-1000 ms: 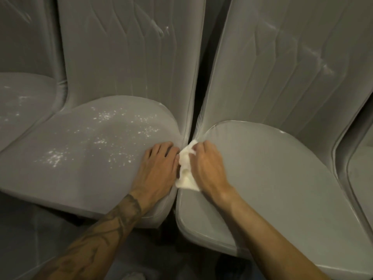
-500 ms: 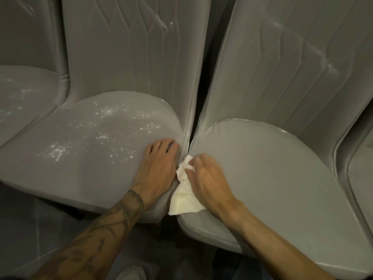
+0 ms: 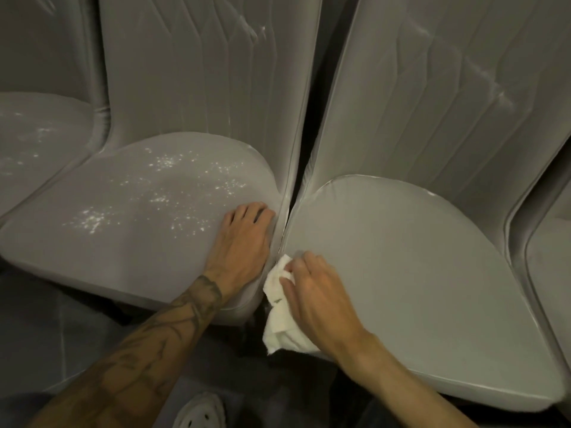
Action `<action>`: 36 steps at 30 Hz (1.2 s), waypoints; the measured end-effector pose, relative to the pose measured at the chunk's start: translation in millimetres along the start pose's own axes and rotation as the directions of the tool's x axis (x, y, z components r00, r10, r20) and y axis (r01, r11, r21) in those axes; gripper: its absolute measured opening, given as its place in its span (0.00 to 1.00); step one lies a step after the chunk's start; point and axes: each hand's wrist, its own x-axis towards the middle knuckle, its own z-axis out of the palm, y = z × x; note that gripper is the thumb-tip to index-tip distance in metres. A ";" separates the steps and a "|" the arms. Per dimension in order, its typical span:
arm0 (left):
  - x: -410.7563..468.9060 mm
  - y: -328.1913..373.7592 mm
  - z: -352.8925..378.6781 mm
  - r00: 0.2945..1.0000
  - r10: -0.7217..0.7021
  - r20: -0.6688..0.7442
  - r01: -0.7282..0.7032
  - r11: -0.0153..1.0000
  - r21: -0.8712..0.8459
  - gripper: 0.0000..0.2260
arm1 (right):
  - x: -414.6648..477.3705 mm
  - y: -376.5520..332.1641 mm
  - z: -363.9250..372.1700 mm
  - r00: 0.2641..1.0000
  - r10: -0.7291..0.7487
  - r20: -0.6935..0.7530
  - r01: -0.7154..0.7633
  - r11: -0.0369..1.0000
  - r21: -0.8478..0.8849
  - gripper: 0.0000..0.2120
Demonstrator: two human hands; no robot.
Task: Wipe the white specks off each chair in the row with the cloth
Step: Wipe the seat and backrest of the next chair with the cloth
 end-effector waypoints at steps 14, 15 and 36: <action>0.7 0.7 -2.2 1.000 0.000 0.015 0.000 1.000 0.010 0.21 | -29.1 -25.9 -2.4 0.999 0.050 -0.010 -0.050 0.997 -0.058 0.08; 1.4 0.2 -1.7 1.000 -0.003 0.015 0.003 1.000 0.010 0.19 | -18.6 -30.0 2.2 0.996 0.081 -0.033 -0.082 0.996 -0.044 0.06; -13.1 23.0 -3.5 1.000 -0.006 -0.025 0.006 1.000 0.000 0.18 | -110.7 18.3 -48.5 0.993 0.113 -0.025 -0.115 0.987 -0.110 0.04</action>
